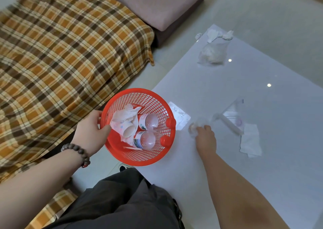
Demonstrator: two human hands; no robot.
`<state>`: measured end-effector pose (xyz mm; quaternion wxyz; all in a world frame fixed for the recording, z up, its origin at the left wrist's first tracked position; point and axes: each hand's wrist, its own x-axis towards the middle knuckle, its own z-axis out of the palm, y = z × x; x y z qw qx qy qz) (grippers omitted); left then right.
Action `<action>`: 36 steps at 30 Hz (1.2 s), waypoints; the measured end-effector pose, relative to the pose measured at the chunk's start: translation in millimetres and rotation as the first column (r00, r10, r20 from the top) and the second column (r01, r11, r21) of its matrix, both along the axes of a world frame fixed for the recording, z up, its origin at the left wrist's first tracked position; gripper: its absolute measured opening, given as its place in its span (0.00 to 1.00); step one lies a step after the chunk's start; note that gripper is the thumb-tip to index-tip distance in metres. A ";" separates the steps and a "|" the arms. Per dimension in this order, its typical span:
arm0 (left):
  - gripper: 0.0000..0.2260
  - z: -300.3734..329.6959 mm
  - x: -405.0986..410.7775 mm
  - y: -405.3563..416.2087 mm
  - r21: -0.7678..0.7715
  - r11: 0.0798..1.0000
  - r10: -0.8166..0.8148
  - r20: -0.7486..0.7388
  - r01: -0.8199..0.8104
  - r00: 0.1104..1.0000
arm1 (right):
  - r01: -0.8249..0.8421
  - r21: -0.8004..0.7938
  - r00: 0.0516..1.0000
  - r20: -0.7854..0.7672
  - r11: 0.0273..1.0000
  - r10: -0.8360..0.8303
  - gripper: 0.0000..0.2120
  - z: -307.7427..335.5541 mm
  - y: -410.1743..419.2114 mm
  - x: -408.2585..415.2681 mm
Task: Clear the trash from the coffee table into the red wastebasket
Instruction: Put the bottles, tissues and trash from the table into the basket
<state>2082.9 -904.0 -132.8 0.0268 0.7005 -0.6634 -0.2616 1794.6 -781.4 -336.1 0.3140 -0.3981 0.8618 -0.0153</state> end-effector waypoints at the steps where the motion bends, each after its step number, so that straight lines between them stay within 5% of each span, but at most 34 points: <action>1: 0.12 -0.4 0.8 -0.1 0.003 1.000 0.002 0.000 -0.002 1.000 | 0.005 -0.007 1.000 0.007 1.000 -0.005 0.17 -0.1 4.6 0.2; 7: 0.09 -0.9 3.2 1.3 0.016 0.999 0.045 -0.021 -0.044 0.999 | 0.330 -0.353 0.942 0.186 0.876 -0.280 0.12 50.8 3.0 21.8; 10: 0.09 -1.0 1.5 2.4 0.027 0.998 0.064 -0.031 -0.063 0.997 | 0.332 -0.601 0.942 0.244 0.727 -0.230 0.12 103.5 -4.9 41.4; 14: 0.11 -0.1 -5.6 5.0 0.025 0.998 0.058 -0.047 -0.057 0.997 | 0.223 -0.745 0.972 0.221 0.629 -0.083 0.13 159.1 -8.1 67.2; 17: 0.10 1.6 -12.6 7.6 0.026 0.999 0.042 -0.066 -0.041 0.997 | 0.128 -0.785 0.985 0.172 0.607 0.015 0.14 179.7 -9.4 85.7; 22: 0.10 4.0 -20.9 12.3 0.023 1.000 -0.001 -0.116 0.003 0.993 | -0.017 -0.664 0.934 0.257 0.748 0.250 0.15 185.5 -10.8 105.8; 26: 0.10 6.1 -23.5 15.7 0.015 1.000 -0.017 -0.130 0.020 0.991 | -0.104 -0.640 0.903 0.260 0.761 0.343 0.19 180.5 -5.1 111.5; 30: 0.11 5.0 -23.2 16.4 0.011 1.000 -0.019 -0.131 0.021 0.991 | 0.013 -0.702 0.938 0.255 0.712 0.234 0.21 173.1 5.4 97.7; 36: 0.11 1.4 -19.3 16.9 0.003 0.999 -0.034 -0.114 0.035 0.993 | 0.214 -0.654 0.976 0.114 0.726 -0.185 0.29 119.8 17.6 16.1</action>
